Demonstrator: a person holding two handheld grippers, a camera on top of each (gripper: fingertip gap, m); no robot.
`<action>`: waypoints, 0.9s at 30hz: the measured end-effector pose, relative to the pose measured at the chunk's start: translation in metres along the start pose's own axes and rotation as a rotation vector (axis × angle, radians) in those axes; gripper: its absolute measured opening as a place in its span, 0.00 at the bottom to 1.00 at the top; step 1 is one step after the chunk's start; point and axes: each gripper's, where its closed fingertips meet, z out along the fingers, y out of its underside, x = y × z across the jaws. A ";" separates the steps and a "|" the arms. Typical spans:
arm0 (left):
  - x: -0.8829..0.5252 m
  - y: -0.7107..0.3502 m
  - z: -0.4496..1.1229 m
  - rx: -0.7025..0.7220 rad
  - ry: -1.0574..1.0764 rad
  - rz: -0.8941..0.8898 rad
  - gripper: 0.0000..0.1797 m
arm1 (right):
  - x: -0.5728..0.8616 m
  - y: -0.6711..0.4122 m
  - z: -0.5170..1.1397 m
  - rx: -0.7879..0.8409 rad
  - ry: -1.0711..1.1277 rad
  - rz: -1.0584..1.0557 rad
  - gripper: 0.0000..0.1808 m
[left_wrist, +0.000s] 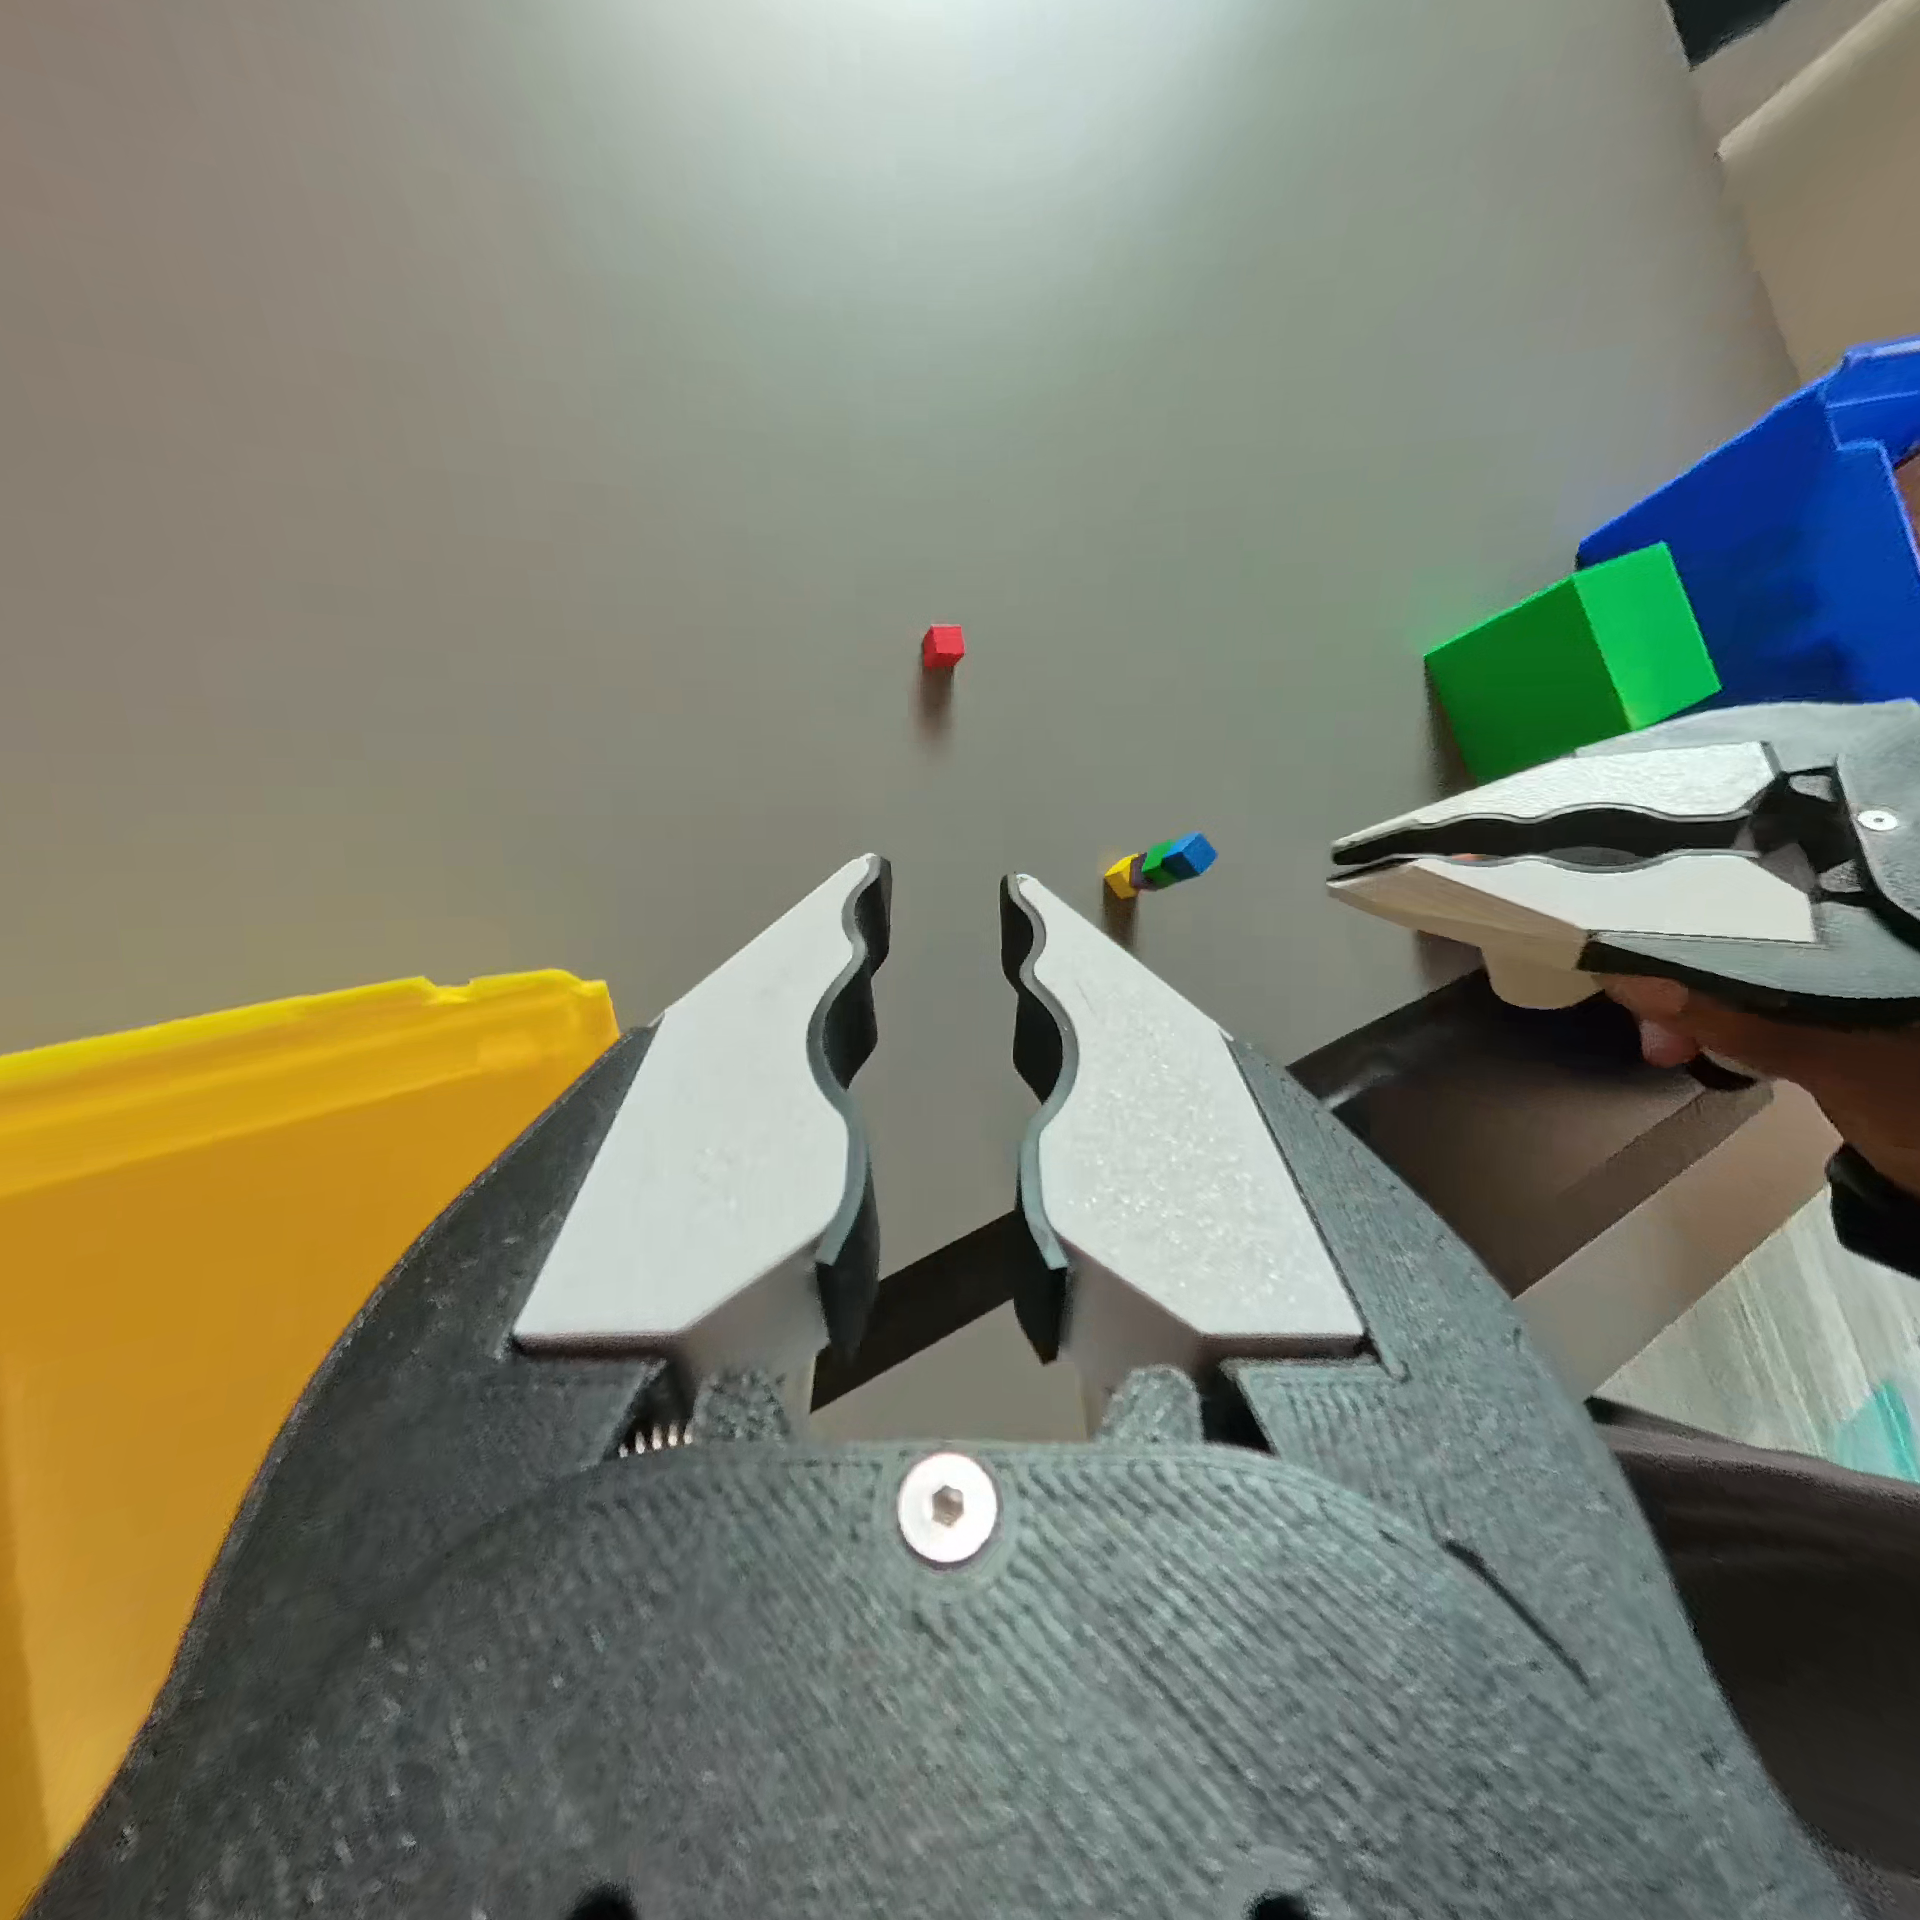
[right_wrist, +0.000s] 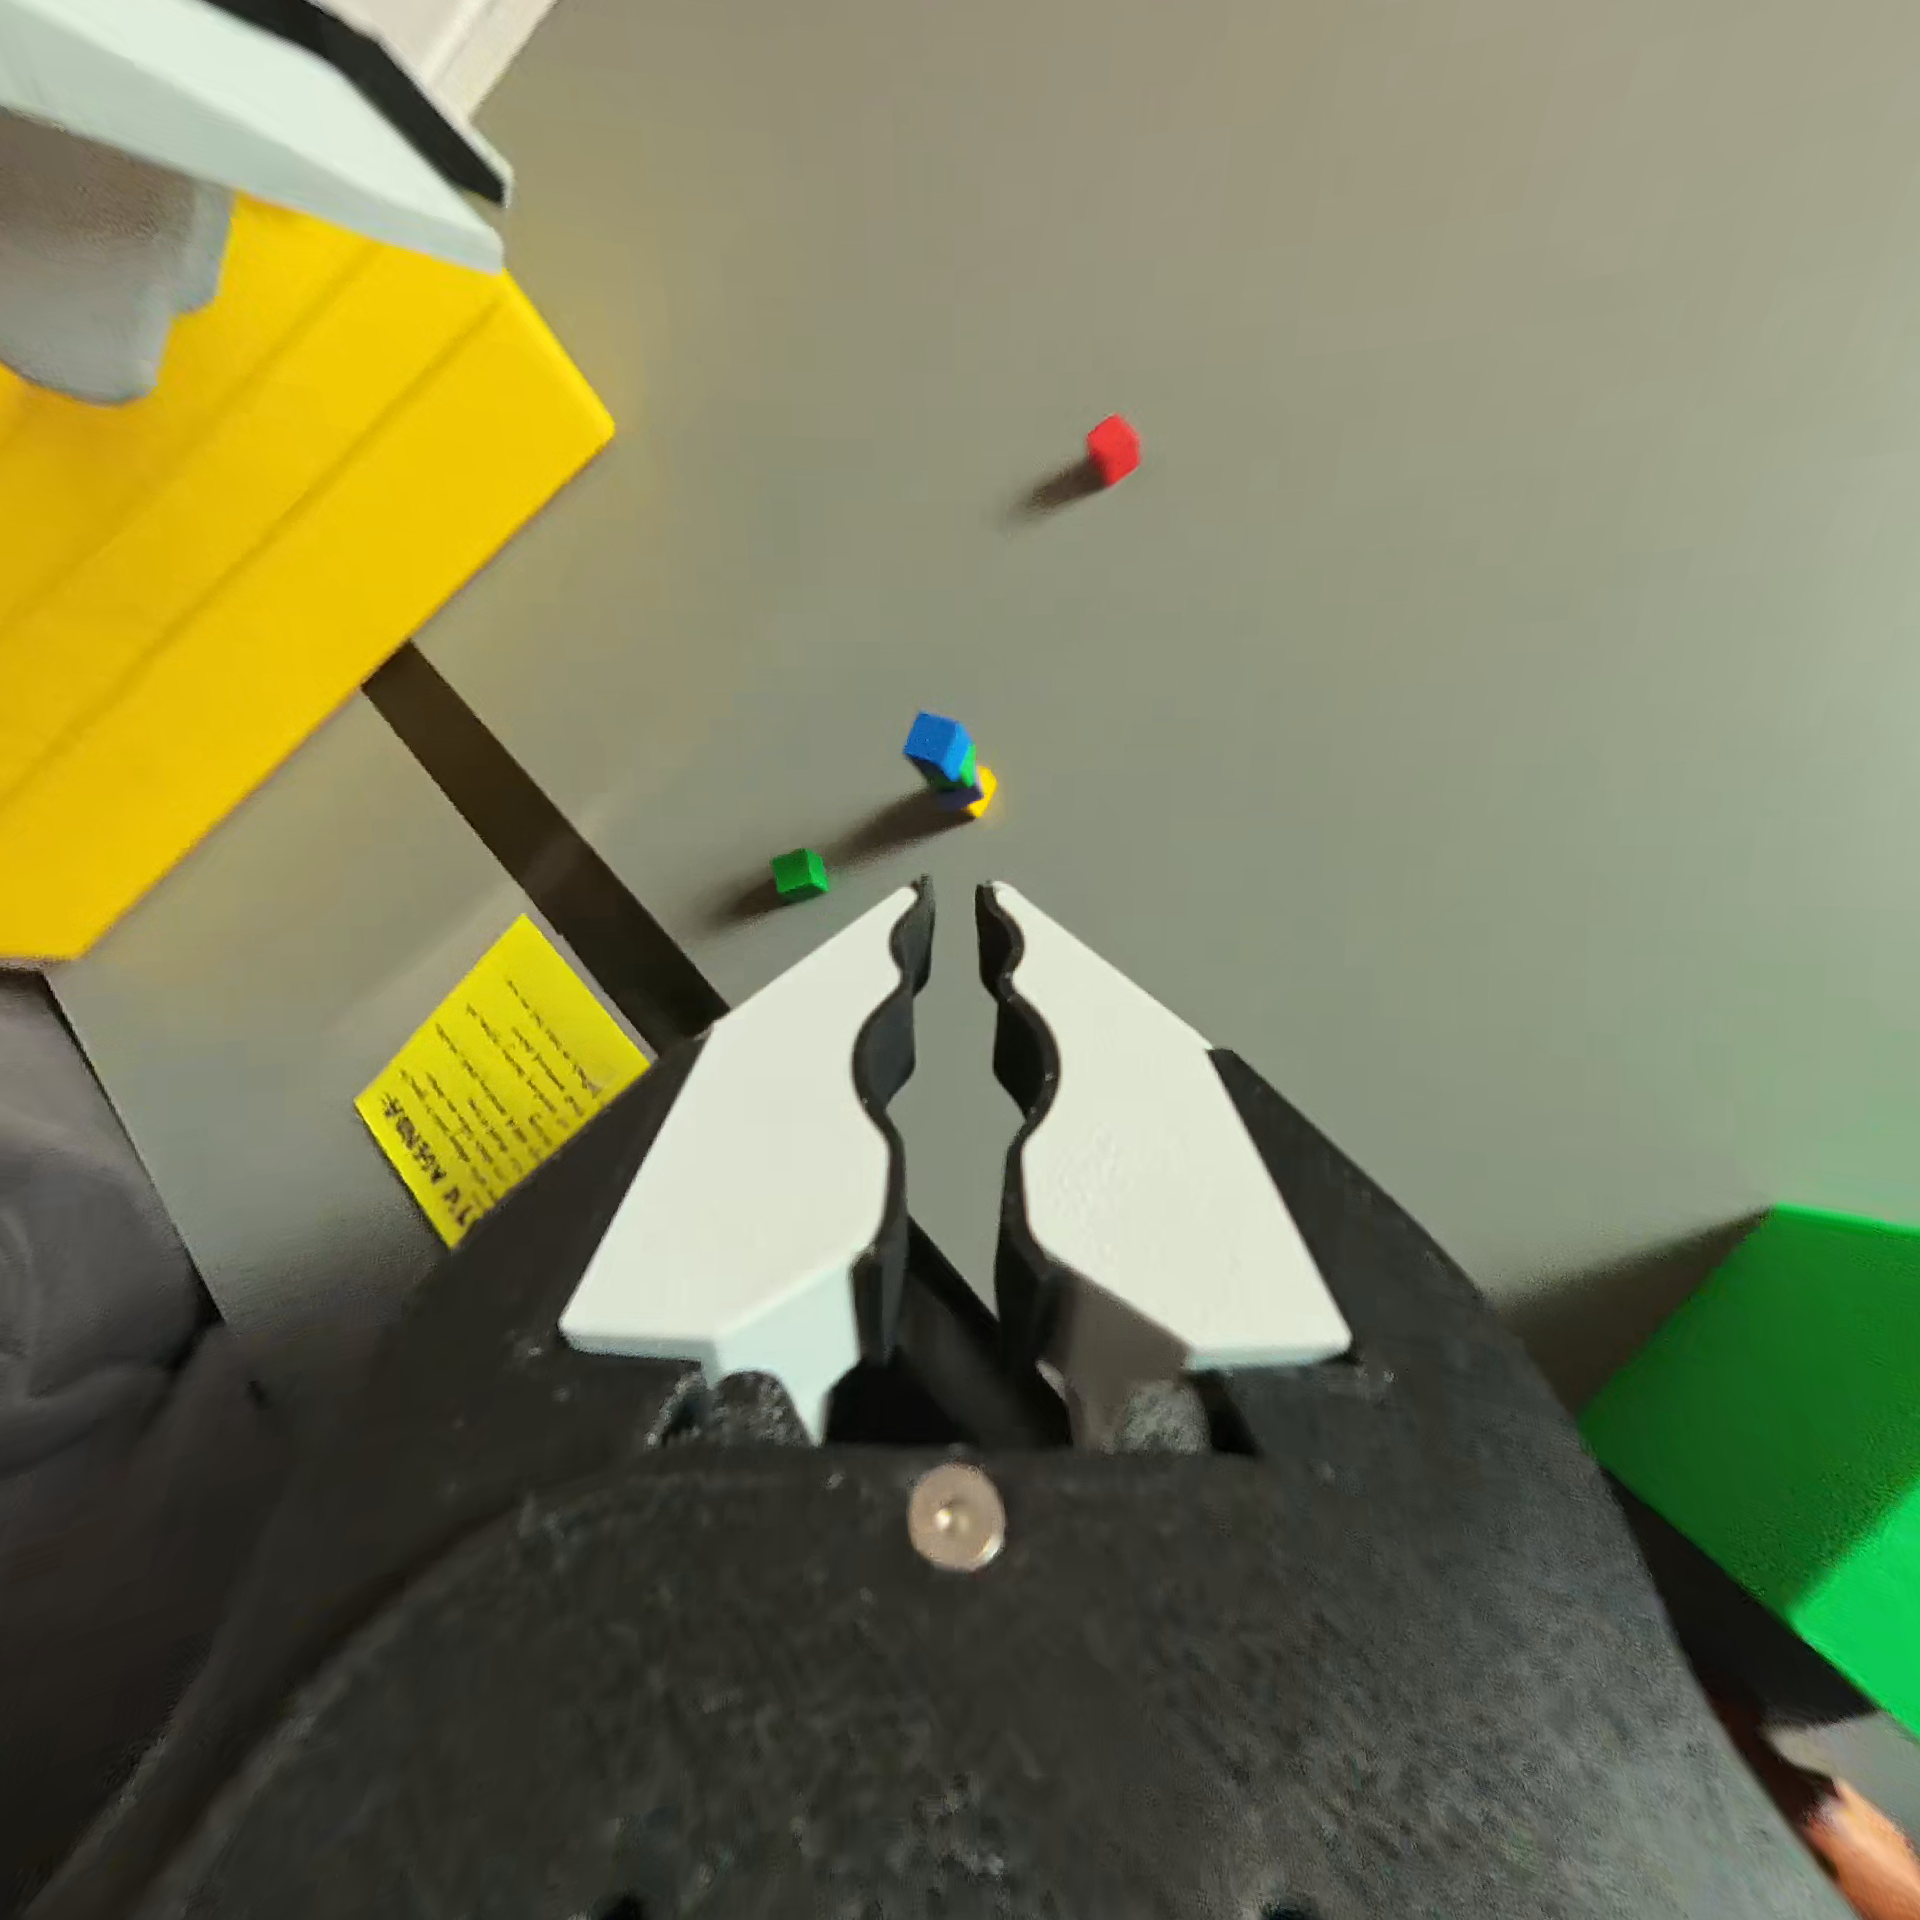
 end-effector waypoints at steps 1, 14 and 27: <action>0.003 0.004 0.001 -0.011 0.003 0.016 0.10 | -0.005 0.003 0.005 -0.025 -0.004 -0.042 0.04; 0.028 0.005 0.044 -0.057 -0.036 0.115 0.10 | -0.048 0.028 0.056 -0.137 -0.052 -0.247 0.05; 0.002 -0.017 0.125 -0.111 -0.121 0.173 0.12 | -0.004 -0.038 -0.018 0.061 0.095 -0.147 0.05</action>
